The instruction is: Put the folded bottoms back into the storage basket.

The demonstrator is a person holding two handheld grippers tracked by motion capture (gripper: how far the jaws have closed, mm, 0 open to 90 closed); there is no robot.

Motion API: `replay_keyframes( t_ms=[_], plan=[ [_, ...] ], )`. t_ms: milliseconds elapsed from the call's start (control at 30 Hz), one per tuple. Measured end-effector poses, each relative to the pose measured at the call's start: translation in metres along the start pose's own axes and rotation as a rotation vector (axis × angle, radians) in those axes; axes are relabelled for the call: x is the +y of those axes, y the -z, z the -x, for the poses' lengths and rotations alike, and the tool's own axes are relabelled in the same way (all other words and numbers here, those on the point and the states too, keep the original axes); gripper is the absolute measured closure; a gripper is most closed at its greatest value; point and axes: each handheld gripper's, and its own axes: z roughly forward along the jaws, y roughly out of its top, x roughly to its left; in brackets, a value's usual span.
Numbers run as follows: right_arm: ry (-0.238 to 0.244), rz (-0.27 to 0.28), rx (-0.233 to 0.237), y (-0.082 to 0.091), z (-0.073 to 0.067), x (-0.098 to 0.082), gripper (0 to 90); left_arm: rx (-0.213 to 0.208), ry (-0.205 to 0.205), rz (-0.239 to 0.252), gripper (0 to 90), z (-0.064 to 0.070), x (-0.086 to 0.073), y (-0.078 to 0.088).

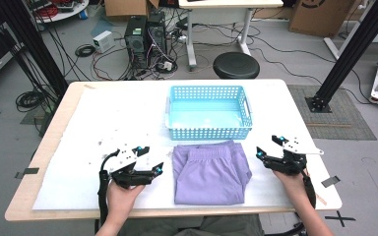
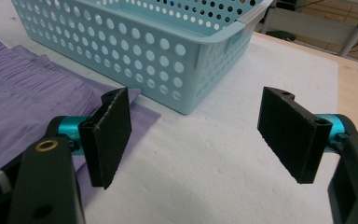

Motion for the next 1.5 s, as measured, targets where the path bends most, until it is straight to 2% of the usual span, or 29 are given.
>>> replay_keyframes(
  t_ms=[67,133,167,233,367,500,700,733,767,900,967,1133,1200,1300,1367,1400,1500],
  plan=[
    [0.003,0.005,-0.001,0.001,-0.001,0.0,26.1,-0.008,0.002,-0.002,24.7,0.005,0.0,-0.001],
    [0.002,0.0,0.003,0.002,-0.004,0.001,26.1,-0.023,0.023,-0.011,24.7,0.009,-0.001,-0.002],
    [0.011,-0.003,0.019,0.003,-0.008,0.0,25.4,-0.026,0.035,-0.015,24.8,0.011,-0.002,-0.004],
    [0.016,-0.007,0.022,0.003,-0.01,0.0,25.4,-0.044,0.045,-0.039,25.2,0.015,-0.002,-0.006],
    [0.033,-0.009,0.057,0.005,-0.021,0.001,24.6,-0.086,0.083,-0.077,26.9,0.022,-0.004,-0.013],
    [0.031,-0.011,0.075,0.006,-0.026,0.001,21.9,-0.099,0.115,-0.11,27.2,0.027,-0.004,-0.019],
    [-0.002,-0.044,0.096,0.009,-0.037,0.0,21.3,-0.089,0.135,-0.183,28.7,0.035,-0.006,-0.03],
    [-0.016,-0.055,0.091,0.009,-0.041,0.0,21.3,-0.087,0.144,-0.19,28.7,0.036,-0.006,-0.032],
    [-0.036,-0.067,0.106,0.008,-0.046,0.0,21.3,-0.087,0.147,-0.196,28.7,0.037,-0.006,-0.033],
    [-0.053,-0.094,0.131,0.007,-0.057,0.001,21.3,-0.087,0.162,-0.211,28.7,0.042,-0.006,-0.036],
    [-0.051,-0.127,0.154,0.006,-0.069,0.002,21.3,-0.081,0.162,-0.218,28.7,0.045,-0.006,-0.038],
    [-0.035,-0.172,0.159,0.003,-0.082,0.001,21.3,-0.065,0.159,-0.243,28.7,0.047,-0.007,-0.041],
    [-0.021,-0.195,0.155,0.001,-0.085,0.0,21.2,-0.06,0.17,-0.249,28.7,0.048,-0.008,-0.042],
    [-0.026,-0.239,0.139,-0.001,-0.088,-0.001,20.2,-0.065,0.19,-0.258,28.7,0.049,-0.009,-0.044],
    [-0.021,-0.273,0.113,-0.004,-0.09,-0.003,20.1,-0.073,0.19,-0.265,28.7,0.05,-0.009,-0.045],
    [-0.021,-0.273,0.113,-0.004,-0.09,-0.003,20.1,-0.071,0.186,-0.268,28.7,0.051,-0.009,-0.046],
    [0.004,-0.303,0.069,-0.007,-0.092,-0.004,20.1,-0.051,0.167,-0.296,28.7,0.053,-0.009,-0.049]
  ],
)
